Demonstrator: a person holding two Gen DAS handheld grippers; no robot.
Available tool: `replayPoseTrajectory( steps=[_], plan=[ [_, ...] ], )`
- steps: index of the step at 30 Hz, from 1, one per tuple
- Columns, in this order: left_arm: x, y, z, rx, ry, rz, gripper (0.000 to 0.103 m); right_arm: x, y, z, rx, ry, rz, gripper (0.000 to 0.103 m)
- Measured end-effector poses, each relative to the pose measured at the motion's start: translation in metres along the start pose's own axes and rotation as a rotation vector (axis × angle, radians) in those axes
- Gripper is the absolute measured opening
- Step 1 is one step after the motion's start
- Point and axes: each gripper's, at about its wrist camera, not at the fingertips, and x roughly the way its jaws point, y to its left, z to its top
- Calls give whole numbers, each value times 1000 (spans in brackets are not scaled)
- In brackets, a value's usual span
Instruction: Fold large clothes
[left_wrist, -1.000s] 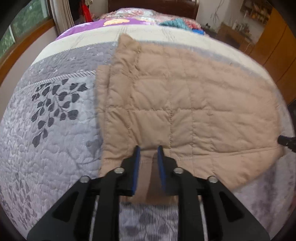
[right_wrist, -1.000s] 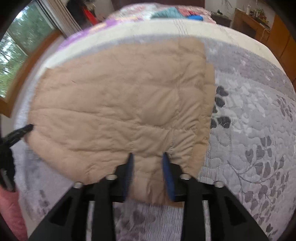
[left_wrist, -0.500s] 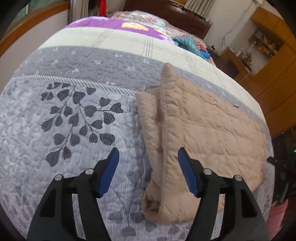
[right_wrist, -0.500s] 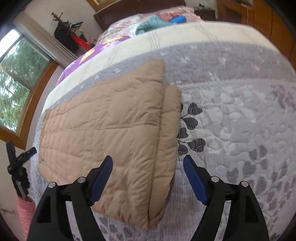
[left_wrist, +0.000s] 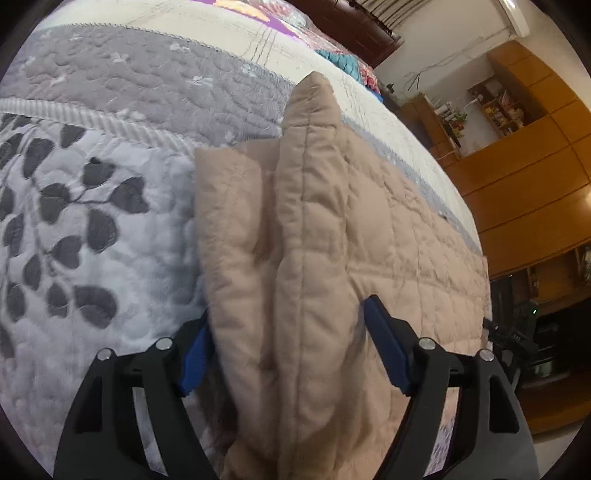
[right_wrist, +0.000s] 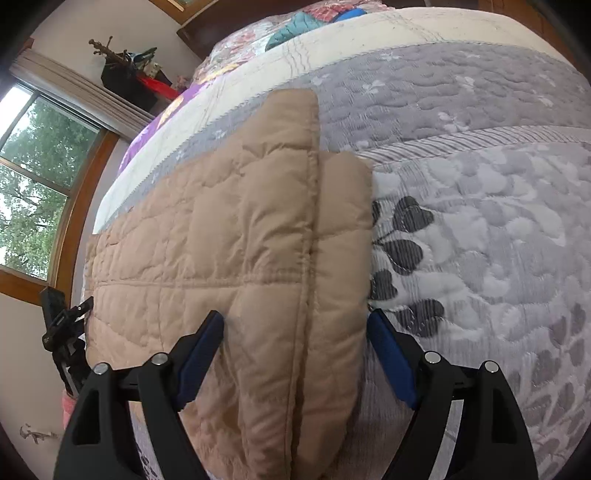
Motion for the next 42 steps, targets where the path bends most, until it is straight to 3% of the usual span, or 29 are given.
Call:
replayPoseTrajectory(
  steps=[3,5,7,8,9,11,13,18,23,32,37,42],
  plan=[
    [13,-14,3,9,-3,-16,77,8,6,6,-4,-14,-17,80],
    [21,-27,2,45,3,-9,77,15,12,10,-14,-25,-33,69],
    [27,-42,-3,80,-8,27,77,16,20,12,-33,-33,-24,48],
    [28,-46,-5,84,-22,39,66,15,25,11,-46,-48,-19,41],
    [27,-51,-7,83,-39,52,45,12,27,11,-57,-61,-16,31],
    [21,-61,-14,77,-92,54,26,4,39,6,-105,-107,-34,23],
    [14,-70,-19,85,-122,54,18,-7,50,1,-135,-140,-41,18],
    [-17,-92,-33,87,-180,8,12,-45,65,-13,-164,-188,19,15],
    [-61,-120,-59,160,-248,7,11,-84,87,-41,-228,-204,48,14],
    [-155,-135,-141,226,-306,23,11,-145,115,-125,-335,-204,93,14],
    [-189,-115,-195,240,-284,39,12,-150,110,-184,-361,-150,105,14],
    [-174,-77,-235,205,-204,75,12,-125,97,-224,-336,-64,103,14]
  ],
)
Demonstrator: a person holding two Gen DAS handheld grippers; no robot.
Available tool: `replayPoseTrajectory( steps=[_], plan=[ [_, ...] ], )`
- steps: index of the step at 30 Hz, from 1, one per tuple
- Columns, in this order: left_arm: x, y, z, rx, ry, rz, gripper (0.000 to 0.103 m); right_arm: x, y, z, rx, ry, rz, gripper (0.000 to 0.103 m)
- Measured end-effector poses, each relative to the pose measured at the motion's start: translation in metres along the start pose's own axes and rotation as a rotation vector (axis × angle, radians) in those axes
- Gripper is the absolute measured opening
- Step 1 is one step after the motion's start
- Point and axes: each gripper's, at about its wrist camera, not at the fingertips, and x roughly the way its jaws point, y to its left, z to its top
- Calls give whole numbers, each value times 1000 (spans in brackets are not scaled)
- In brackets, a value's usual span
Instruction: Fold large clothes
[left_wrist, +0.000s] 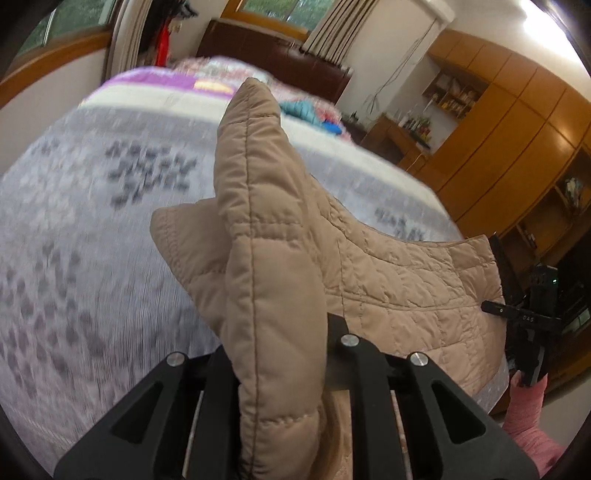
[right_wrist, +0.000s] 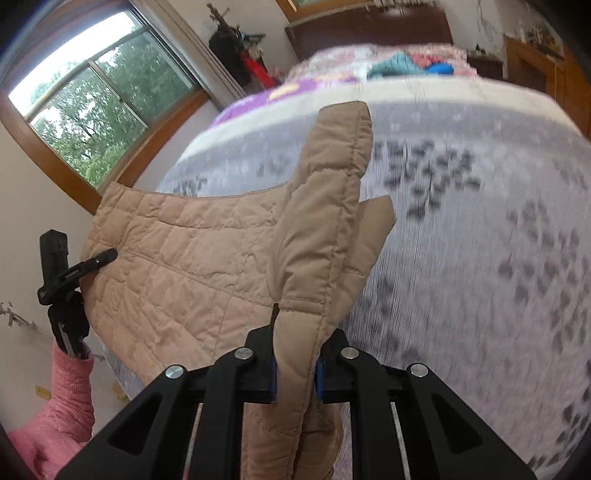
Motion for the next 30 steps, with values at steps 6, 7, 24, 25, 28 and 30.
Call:
replayPoseTrajectory(
  steps=[6,7,24,25,28,30],
  plan=[
    [39,41,-30,-18,59,64,16,41,-29,-22,90,60,-6,17],
    [43,47,-33,-26,68,63,17,46,-35,-25,111,68,0,18],
    [35,70,-49,-104,81,127,44,33,-43,-52,139,14,-121,44],
    [26,72,-49,-123,68,123,44,21,-40,-55,128,-4,-140,44],
    [-14,71,-52,-138,-15,180,44,-13,-28,-64,96,-44,-185,43],
    [-40,56,-56,-88,-85,251,44,-27,-8,-66,46,-60,-196,40]
  ],
)
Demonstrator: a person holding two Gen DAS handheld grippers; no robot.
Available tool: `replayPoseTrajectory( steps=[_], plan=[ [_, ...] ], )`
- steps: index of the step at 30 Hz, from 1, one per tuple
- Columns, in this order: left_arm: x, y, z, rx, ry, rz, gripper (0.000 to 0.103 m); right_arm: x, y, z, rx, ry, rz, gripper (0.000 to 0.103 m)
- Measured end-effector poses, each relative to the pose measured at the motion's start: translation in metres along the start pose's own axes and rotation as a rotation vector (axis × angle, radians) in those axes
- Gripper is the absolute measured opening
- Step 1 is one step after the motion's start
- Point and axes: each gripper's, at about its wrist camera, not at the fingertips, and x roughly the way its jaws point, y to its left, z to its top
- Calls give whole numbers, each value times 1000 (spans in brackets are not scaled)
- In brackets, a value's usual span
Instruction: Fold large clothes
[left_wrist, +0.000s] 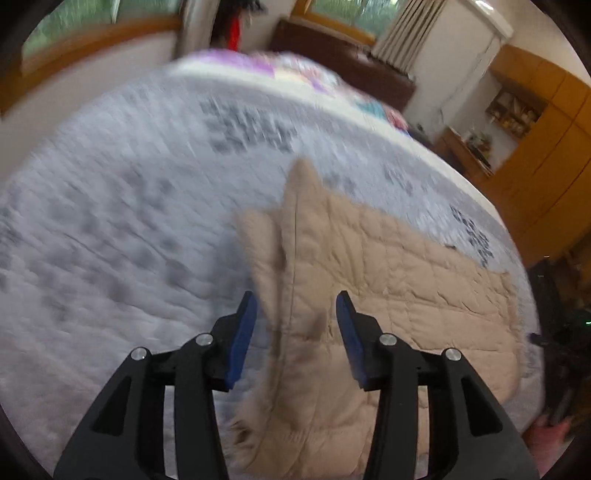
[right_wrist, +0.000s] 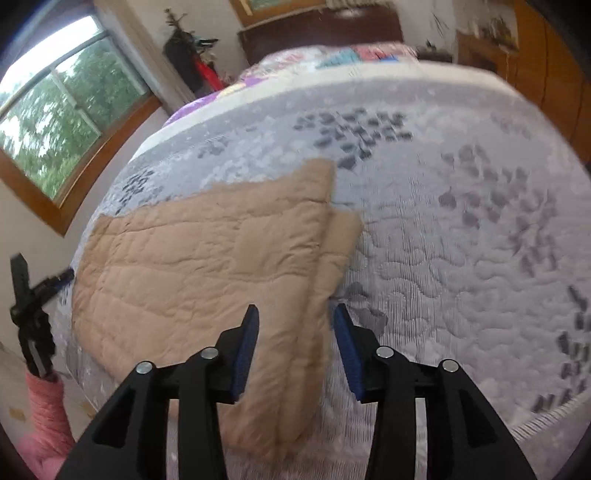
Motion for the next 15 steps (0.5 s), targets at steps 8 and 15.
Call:
replayPoseTrajectory(
  steps=[8,15],
  plan=[
    [-14,-83,-32,209,18,-97,44,16,75,-19,-178,90,0,36],
    [43,-101,-63,277,136,-37,44,62,73,-36,-166,183,-60,34]
  ],
)
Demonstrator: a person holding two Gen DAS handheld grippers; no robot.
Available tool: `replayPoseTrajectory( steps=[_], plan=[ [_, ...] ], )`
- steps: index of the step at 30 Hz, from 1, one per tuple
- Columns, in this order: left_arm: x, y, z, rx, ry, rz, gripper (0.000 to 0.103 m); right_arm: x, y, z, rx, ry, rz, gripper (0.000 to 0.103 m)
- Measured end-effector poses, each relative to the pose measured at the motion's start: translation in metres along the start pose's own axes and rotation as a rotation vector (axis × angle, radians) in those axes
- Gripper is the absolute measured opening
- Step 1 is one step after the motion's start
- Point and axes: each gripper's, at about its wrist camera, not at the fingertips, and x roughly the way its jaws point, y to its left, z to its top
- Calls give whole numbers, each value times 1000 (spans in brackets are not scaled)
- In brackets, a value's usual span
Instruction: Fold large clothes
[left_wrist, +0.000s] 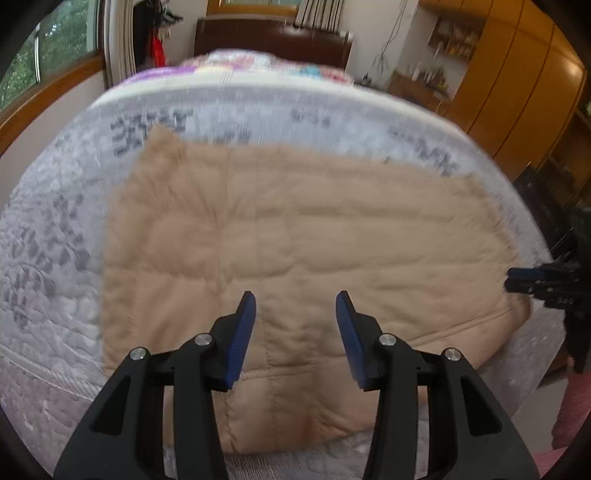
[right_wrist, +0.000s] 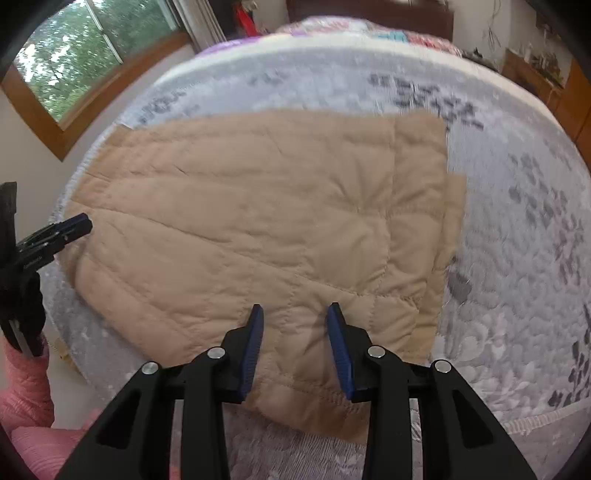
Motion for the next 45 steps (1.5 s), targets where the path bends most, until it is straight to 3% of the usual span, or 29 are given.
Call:
replayPoseTrajectory(
  steps=[5,8,14,19,22,24,30,35,45],
  plan=[
    [24,16,-13,-8,15,-37,46,24,-5,-5,14,-3,23,34],
    [24,13,-15,-1,5,-16,46,23,-7,-6,20,-9,28,34],
    [-7,9,-15,-37,-28,20,48,-17,-7,-9,0,-52,48,35],
    [-53,24,-46,-148,-58,57,54,-46,-17,-8,8,-68,28,35],
    [-68,45,-72,-300,-38,60,55,-44,-20,-8,8,-43,3,35],
    [-71,56,-86,-383,-28,39,55,-39,-24,-9,16,-27,-6,35],
    [-63,87,-110,-660,-107,-161,56,-21,-32,-11,30,11,6,34],
    [-43,99,-102,-763,-169,-212,56,-13,-37,-11,36,25,14,34],
    [-21,108,-99,-906,-167,-259,59,2,-41,-9,35,51,22,34]
  ],
)
